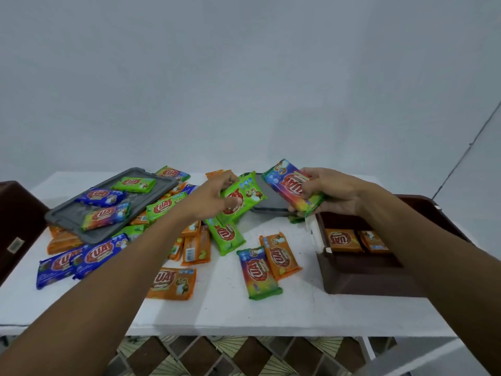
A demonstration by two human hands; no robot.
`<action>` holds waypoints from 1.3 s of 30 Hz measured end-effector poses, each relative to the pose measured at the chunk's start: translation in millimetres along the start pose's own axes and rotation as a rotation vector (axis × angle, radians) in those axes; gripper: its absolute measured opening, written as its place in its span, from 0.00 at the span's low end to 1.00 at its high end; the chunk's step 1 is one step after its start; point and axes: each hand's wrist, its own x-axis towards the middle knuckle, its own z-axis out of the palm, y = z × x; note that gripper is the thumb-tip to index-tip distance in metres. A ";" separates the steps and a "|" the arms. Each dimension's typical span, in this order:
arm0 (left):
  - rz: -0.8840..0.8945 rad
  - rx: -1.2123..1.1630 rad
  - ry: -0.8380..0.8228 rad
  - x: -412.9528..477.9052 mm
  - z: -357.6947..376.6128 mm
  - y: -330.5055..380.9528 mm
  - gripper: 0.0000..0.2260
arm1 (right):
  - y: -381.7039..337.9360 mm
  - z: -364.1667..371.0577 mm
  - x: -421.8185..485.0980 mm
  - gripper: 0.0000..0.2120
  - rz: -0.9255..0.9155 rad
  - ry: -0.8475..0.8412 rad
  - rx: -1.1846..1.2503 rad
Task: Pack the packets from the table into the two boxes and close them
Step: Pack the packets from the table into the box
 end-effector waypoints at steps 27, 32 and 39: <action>0.084 0.489 -0.752 120.5 208.7 137.4 0.16 | 80.5 -207.4 -60.9 0.10 0.147 -0.166 -1.185; 0.010 0.662 -0.843 108.6 232.6 116.1 0.16 | 96.8 -201.4 -52.5 0.18 0.170 -0.309 -1.348; -0.009 0.790 -0.807 104.1 239.6 115.4 0.11 | 113.4 -207.4 -45.1 0.16 0.153 -0.427 -1.431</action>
